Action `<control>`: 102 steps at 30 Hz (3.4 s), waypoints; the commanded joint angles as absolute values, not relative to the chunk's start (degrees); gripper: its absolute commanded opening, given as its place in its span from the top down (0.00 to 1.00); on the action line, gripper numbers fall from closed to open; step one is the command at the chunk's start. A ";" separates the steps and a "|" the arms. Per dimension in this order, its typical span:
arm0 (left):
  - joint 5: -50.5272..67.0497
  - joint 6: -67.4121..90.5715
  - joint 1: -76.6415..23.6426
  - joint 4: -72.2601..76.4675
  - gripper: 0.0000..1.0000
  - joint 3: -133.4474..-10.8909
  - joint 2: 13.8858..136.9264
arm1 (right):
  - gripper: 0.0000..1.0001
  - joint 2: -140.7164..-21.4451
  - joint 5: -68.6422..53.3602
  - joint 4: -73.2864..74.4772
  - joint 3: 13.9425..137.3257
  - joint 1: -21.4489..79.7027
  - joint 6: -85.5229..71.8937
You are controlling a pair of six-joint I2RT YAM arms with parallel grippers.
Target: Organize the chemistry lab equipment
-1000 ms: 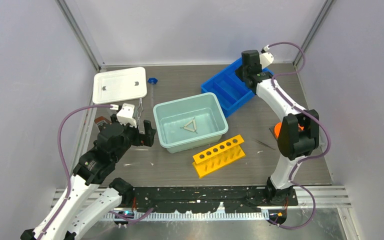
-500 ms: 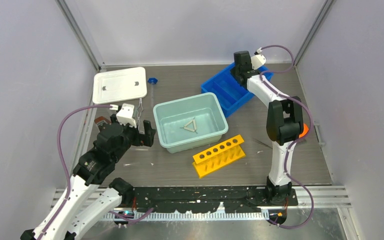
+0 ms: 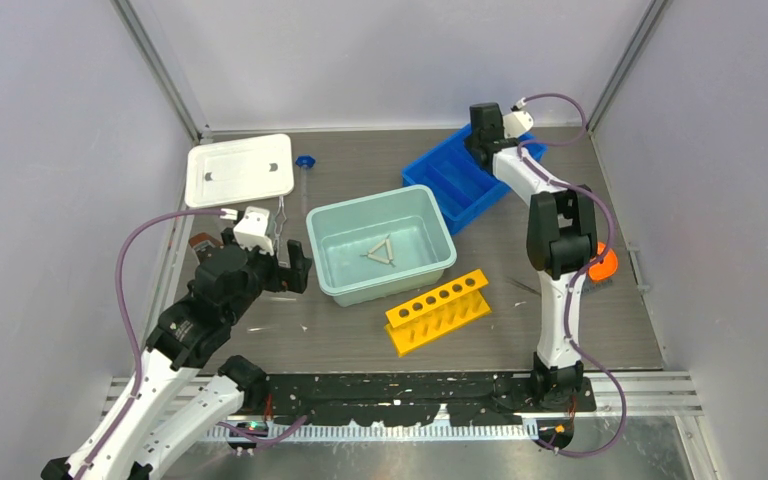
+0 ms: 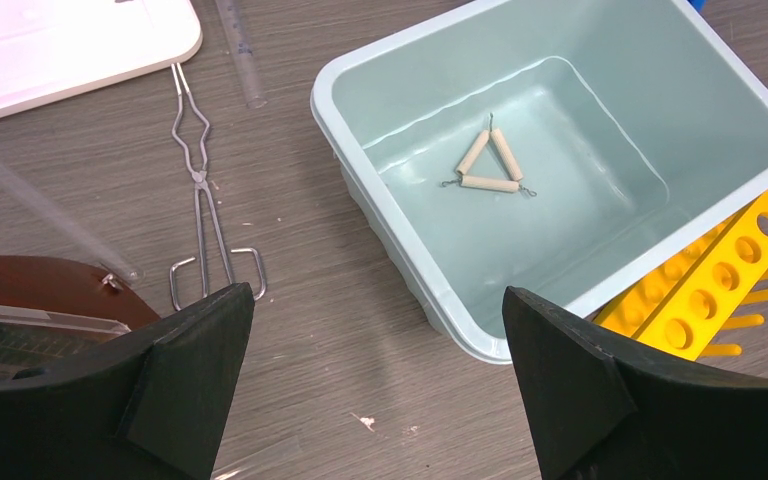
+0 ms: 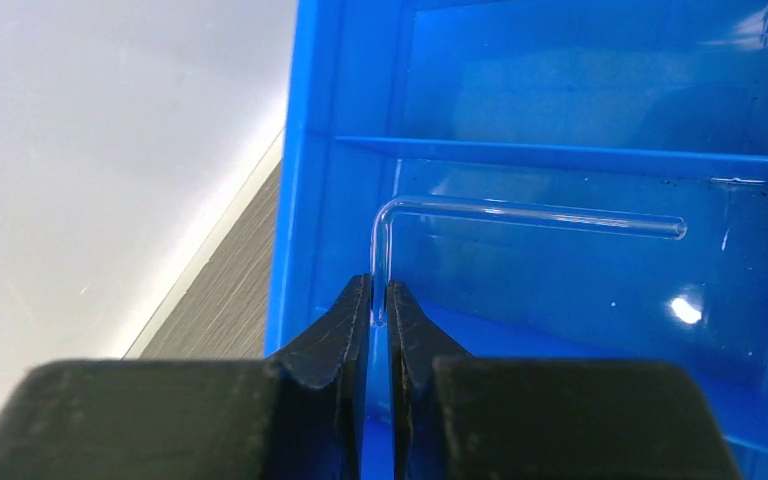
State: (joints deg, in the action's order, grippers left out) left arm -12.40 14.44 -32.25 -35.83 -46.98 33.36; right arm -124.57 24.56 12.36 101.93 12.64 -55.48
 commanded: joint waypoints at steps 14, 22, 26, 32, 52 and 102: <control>-13.95 13.45 -32.43 -33.39 0.00 -46.84 34.62 | 0.80 -128.04 24.68 12.82 106.11 11.24 -57.26; -13.78 13.51 -32.43 -33.54 0.00 -46.89 34.80 | 0.67 -123.70 23.76 16.23 105.57 10.73 -54.80; -13.07 13.69 -32.43 -33.69 0.00 -46.93 35.09 | 0.66 -118.33 22.28 16.92 102.69 10.72 -51.44; -12.98 13.97 -32.43 -33.98 0.00 -47.02 35.02 | 0.66 -106.66 15.98 20.08 97.31 10.72 -42.91; -20.31 21.62 -32.43 -39.75 0.00 -52.06 38.43 | 0.65 -69.21 -1.05 30.16 66.75 18.09 -33.49; -22.73 83.31 -14.94 -45.58 0.51 -39.43 57.77 | 0.60 -45.57 -4.47 30.49 54.18 19.69 -33.58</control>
State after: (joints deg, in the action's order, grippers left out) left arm -22.70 78.65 -15.25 -49.58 -41.08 56.88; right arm -46.00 -5.54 31.44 51.35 19.40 -34.98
